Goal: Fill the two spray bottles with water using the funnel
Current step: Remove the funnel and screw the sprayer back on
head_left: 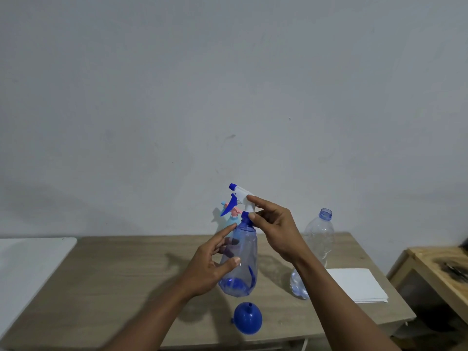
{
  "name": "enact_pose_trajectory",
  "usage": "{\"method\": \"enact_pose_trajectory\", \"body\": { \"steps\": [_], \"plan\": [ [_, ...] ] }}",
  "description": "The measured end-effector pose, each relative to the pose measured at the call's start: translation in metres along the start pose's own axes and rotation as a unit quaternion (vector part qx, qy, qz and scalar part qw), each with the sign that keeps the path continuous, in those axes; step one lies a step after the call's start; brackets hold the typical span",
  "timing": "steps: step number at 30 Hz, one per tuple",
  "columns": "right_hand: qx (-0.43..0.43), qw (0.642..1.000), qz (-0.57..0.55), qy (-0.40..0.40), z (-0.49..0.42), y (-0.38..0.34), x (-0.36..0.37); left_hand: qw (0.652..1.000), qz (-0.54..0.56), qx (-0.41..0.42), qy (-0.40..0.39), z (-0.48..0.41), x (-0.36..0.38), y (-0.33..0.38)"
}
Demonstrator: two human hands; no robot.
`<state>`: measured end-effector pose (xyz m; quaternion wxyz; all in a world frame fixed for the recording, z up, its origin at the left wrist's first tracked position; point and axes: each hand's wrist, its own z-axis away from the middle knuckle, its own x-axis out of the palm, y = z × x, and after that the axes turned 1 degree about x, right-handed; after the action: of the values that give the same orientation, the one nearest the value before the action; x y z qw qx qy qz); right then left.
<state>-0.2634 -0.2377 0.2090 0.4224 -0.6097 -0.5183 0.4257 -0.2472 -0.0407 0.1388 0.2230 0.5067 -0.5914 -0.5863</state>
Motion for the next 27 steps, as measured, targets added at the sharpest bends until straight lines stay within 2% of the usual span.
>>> {"method": "enact_pose_trajectory", "body": {
  "steps": [6,13,19,24,27],
  "plan": [
    [0.006,1.000,-0.007,-0.014,0.000,-0.005,-0.001,1.000,-0.013,0.003,0.005,0.001,-0.001,-0.003],
    [0.004,0.999,0.031,0.012,-0.001,0.001,0.000,1.000,-0.014,0.004,-0.002,0.001,0.002,-0.005],
    [0.001,1.000,-0.025,0.003,0.000,0.000,-0.001,1.000,-0.008,0.002,0.003,0.000,0.003,-0.004],
    [-0.019,0.999,0.015,0.036,0.000,0.006,0.003,1.000,-0.011,0.005,-0.002,-0.001,0.003,-0.005],
    [0.001,0.999,-0.033,0.028,0.001,0.009,0.002,1.000,-0.012,0.005,0.003,-0.001,0.003,-0.006]
  ]
}}
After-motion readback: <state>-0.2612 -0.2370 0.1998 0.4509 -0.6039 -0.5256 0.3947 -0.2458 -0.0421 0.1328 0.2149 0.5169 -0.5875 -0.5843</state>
